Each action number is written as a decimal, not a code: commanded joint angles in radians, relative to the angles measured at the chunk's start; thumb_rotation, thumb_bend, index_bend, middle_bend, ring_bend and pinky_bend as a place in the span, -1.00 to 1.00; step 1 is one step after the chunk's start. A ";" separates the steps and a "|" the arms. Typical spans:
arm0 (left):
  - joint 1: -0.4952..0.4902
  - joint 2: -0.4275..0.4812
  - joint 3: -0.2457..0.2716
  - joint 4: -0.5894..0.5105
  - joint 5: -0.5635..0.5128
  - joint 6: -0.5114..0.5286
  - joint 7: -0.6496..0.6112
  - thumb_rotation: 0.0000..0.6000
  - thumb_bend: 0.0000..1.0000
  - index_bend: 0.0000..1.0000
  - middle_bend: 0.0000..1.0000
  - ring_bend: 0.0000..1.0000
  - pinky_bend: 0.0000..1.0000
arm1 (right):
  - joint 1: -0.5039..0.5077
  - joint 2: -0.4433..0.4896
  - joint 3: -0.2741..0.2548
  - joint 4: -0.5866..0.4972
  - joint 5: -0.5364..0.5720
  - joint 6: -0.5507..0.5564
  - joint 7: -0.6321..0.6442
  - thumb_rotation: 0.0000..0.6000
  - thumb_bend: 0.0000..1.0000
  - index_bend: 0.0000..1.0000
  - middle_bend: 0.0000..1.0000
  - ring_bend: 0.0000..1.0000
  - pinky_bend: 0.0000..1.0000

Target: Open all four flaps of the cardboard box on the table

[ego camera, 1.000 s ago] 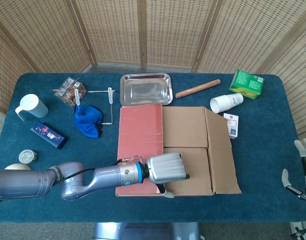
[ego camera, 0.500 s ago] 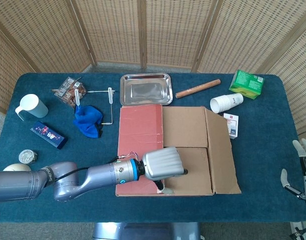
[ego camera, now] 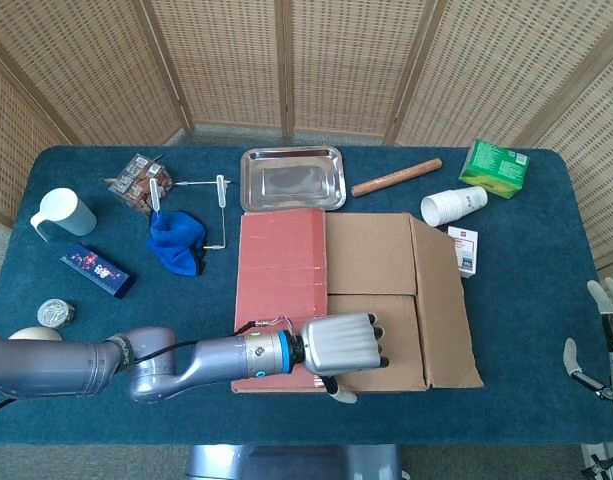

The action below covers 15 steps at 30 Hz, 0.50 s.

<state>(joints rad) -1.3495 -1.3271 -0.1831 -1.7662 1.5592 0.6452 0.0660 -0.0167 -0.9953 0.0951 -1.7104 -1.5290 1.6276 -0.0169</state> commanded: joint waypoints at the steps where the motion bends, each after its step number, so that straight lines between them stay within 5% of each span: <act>1: -0.005 0.000 0.006 -0.004 -0.008 -0.016 0.006 0.21 -1.00 0.01 0.35 -0.13 -0.18 | 0.001 0.001 0.002 -0.004 0.001 -0.001 0.003 -0.21 0.02 -1.00 -1.00 -1.00 -1.00; 9: -0.003 0.022 0.006 -0.024 -0.042 -0.033 0.037 0.23 -1.00 0.06 0.68 0.14 -0.06 | 0.001 0.004 0.002 -0.011 0.003 -0.002 0.005 -0.21 0.03 -1.00 -1.00 -1.00 -1.00; 13: 0.002 0.034 0.000 -0.037 -0.058 -0.027 0.047 0.22 -1.00 0.09 0.77 0.20 -0.27 | 0.000 0.005 0.001 -0.013 0.003 -0.002 0.004 -0.18 0.04 -1.00 -1.00 -1.00 -1.00; 15: 0.004 0.045 -0.001 -0.045 -0.062 -0.029 0.052 0.22 -1.00 0.09 0.81 0.23 -0.22 | -0.001 0.005 0.001 -0.014 0.003 -0.001 0.005 -0.18 0.04 -1.00 -1.00 -1.00 -1.00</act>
<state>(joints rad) -1.3468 -1.2860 -0.1830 -1.8084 1.4992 0.6165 0.1157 -0.0173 -0.9901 0.0960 -1.7249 -1.5259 1.6262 -0.0122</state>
